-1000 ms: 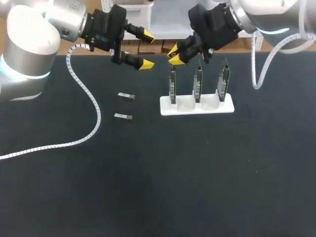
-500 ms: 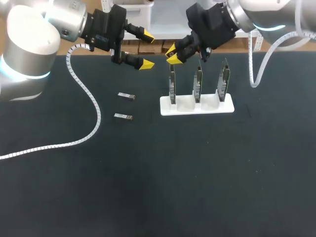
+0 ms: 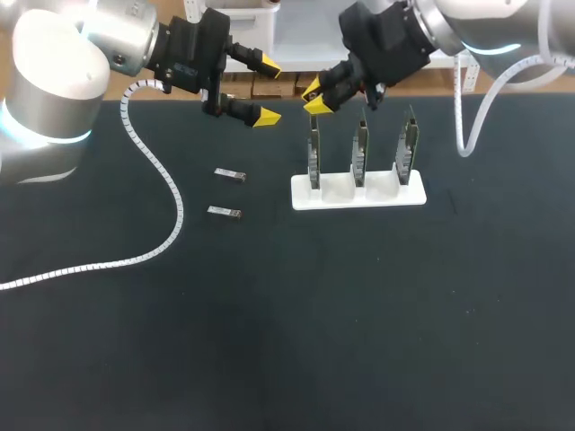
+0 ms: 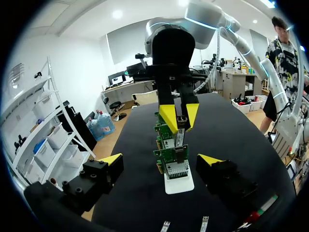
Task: Pick up the optical module with the left hand, and insert it into the network port with the right hand.
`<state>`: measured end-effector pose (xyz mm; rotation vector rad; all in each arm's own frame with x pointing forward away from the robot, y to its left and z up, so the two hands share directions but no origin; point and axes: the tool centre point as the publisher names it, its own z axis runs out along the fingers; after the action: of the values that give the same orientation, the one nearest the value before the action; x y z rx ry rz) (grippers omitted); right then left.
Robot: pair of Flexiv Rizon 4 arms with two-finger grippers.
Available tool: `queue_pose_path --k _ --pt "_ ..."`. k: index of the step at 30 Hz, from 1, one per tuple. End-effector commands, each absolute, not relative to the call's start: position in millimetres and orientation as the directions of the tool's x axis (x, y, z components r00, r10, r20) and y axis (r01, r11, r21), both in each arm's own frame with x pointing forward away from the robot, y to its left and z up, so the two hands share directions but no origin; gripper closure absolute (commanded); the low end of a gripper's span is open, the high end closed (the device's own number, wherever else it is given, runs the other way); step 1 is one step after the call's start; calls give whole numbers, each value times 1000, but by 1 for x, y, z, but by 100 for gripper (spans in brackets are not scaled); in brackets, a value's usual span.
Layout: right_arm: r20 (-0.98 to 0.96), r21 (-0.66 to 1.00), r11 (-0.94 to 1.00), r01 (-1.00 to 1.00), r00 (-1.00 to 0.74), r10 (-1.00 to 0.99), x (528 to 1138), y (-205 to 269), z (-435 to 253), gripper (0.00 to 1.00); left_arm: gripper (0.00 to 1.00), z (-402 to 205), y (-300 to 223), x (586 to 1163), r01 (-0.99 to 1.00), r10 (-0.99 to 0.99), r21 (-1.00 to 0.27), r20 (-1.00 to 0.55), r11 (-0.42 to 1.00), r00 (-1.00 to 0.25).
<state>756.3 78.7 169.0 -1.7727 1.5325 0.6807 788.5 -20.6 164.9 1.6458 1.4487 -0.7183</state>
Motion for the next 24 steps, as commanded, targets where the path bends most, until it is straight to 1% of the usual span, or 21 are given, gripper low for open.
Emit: queue_pose_path --k 1,14,24 --pt "-765 -164 -53 -985 161 -623 750 75 166 100 0 165 -21 790 980 522 199 -834 -16 178" --pt "-776 -133 -61 -989 142 -615 756 75 154 100 0 165 -21 790 980 522 199 -834 -16 178" --pt "-763 -156 -81 -984 173 -623 762 75 165 100 0 165 -21 790 980 522 199 -834 -16 178"
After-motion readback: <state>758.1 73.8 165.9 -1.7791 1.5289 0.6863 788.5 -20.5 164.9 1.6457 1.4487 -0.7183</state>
